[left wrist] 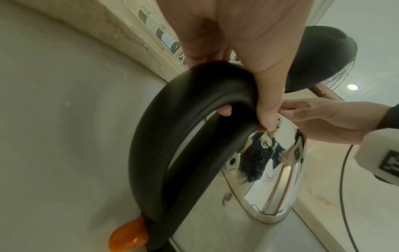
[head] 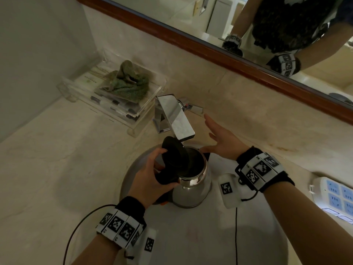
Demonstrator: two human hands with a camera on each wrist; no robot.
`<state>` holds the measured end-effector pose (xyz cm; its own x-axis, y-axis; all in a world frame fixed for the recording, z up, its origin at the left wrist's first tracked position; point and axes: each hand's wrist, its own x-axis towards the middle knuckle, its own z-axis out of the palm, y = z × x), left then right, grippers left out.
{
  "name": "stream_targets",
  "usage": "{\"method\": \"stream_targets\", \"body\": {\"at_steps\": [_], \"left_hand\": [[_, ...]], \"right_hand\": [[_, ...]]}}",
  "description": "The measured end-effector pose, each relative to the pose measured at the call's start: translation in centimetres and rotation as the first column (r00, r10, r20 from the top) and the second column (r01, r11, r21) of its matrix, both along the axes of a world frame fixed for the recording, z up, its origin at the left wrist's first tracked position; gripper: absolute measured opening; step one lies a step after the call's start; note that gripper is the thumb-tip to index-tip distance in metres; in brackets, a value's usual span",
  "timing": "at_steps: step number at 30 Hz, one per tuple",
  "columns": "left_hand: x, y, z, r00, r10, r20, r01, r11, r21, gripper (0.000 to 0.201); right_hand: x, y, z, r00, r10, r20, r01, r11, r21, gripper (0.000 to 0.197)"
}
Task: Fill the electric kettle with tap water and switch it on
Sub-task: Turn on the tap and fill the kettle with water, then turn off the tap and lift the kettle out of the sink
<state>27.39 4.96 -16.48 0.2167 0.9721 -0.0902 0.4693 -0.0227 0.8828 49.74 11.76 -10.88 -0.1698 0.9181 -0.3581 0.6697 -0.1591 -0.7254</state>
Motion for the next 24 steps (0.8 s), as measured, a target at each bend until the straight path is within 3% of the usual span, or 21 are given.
{"method": "stream_targets", "body": {"at_steps": [10,18,24], "left_hand": [[-0.1,0.2,0.1,1.000,-0.003,0.012,0.003,1.000,0.001,0.082],[-0.1,0.1,-0.2,1.000,0.011,0.024,-0.012,1.000,0.006,0.089],[-0.1,0.2,-0.2,0.999,0.007,0.031,-0.008,1.000,0.003,0.090]], "right_hand": [[-1.5,1.2,-0.1,0.985,-0.083,-0.151,0.087,0.996,0.021,0.081],[-1.7,-0.3,0.8,0.996,0.069,0.051,-0.074,0.992,0.101,0.078],[-0.6,-1.4,0.7,0.997,0.059,0.041,-0.062,0.994,0.094,0.074]]}}
